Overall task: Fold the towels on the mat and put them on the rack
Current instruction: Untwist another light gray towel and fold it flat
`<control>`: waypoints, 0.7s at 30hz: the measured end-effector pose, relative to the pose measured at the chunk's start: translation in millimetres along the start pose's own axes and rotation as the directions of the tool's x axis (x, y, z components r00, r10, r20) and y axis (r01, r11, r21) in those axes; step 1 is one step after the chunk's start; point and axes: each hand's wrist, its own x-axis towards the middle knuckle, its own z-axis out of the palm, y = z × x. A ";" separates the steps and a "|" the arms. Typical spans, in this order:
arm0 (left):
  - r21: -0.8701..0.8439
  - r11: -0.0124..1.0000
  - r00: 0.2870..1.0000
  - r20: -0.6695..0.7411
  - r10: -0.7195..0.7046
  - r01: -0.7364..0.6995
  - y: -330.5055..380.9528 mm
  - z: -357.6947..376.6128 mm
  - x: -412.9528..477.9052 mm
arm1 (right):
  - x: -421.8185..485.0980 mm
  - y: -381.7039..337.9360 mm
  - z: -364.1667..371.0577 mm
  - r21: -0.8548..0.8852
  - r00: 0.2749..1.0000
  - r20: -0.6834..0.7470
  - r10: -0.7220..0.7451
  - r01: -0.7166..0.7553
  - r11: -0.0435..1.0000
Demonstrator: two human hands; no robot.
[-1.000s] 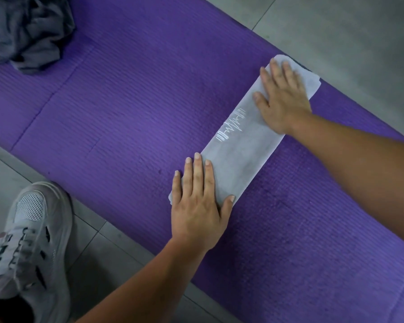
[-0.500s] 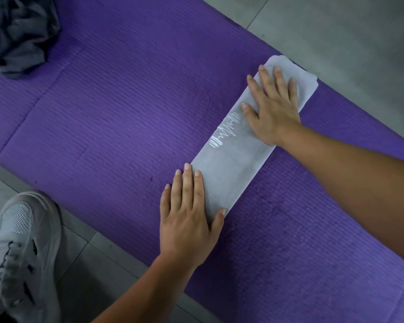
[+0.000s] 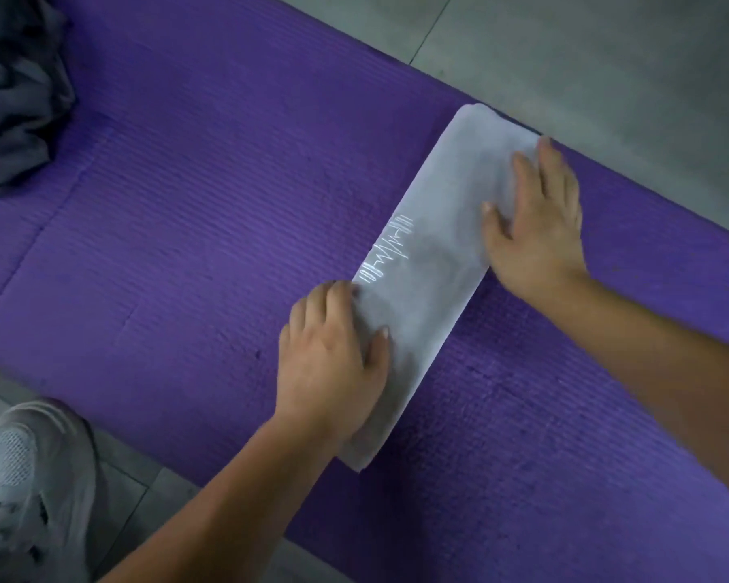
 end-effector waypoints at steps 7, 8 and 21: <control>-0.147 0.973 0.965 0.221 -0.141 0.176 29.6 -19.9 107.1 | -90.8 -27.3 -1.3 0.516 0.884 0.297 0.360 -0.466 0.719; -0.162 0.967 0.952 0.268 -0.148 0.196 31.6 -22.9 114.6 | -88.7 -27.7 -0.5 0.561 0.850 0.320 0.419 -0.527 0.638; -0.664 0.669 0.877 0.479 0.036 0.335 87.6 -50.5 86.0 | -94.2 -13.0 -35.4 0.788 0.784 0.611 0.112 -0.616 0.010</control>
